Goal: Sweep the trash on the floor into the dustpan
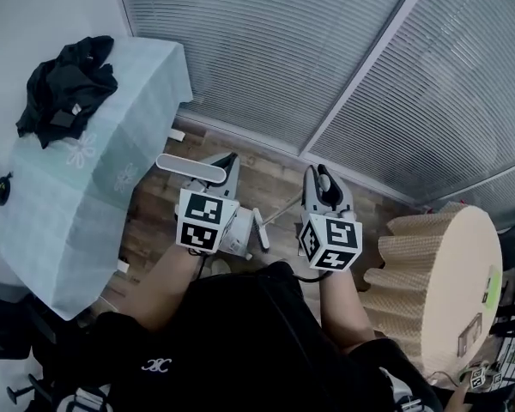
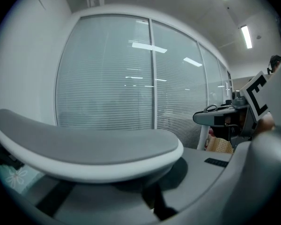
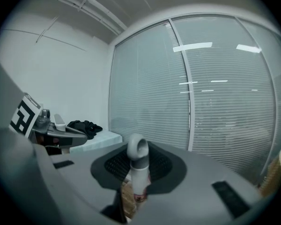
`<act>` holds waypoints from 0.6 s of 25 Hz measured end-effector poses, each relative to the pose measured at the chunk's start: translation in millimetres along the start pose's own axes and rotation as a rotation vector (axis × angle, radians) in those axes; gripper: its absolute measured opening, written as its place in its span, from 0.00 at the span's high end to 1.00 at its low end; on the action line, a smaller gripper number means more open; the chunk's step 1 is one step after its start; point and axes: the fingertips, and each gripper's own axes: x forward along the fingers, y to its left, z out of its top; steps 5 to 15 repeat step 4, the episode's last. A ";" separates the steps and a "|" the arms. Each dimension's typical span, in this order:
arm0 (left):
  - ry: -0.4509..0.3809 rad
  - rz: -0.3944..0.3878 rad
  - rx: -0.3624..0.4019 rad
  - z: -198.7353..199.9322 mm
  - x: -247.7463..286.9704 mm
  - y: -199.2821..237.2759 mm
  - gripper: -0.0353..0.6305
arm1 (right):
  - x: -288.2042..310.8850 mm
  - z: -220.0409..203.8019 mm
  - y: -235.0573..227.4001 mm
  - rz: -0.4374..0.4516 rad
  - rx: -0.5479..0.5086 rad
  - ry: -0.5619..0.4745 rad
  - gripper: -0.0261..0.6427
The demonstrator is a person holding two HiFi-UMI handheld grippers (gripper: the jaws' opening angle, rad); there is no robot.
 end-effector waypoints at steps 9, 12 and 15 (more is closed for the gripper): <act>0.008 0.012 -0.003 -2.7 0.4 7.1 0.95 | 8.9 2.9 7.5 0.021 -0.027 0.000 0.84; 0.008 0.012 -0.003 -2.7 0.4 7.1 0.95 | 8.9 2.9 7.5 0.021 -0.027 0.000 0.84; 0.008 0.012 -0.003 -2.7 0.4 7.1 0.95 | 8.9 2.9 7.5 0.021 -0.027 0.000 0.84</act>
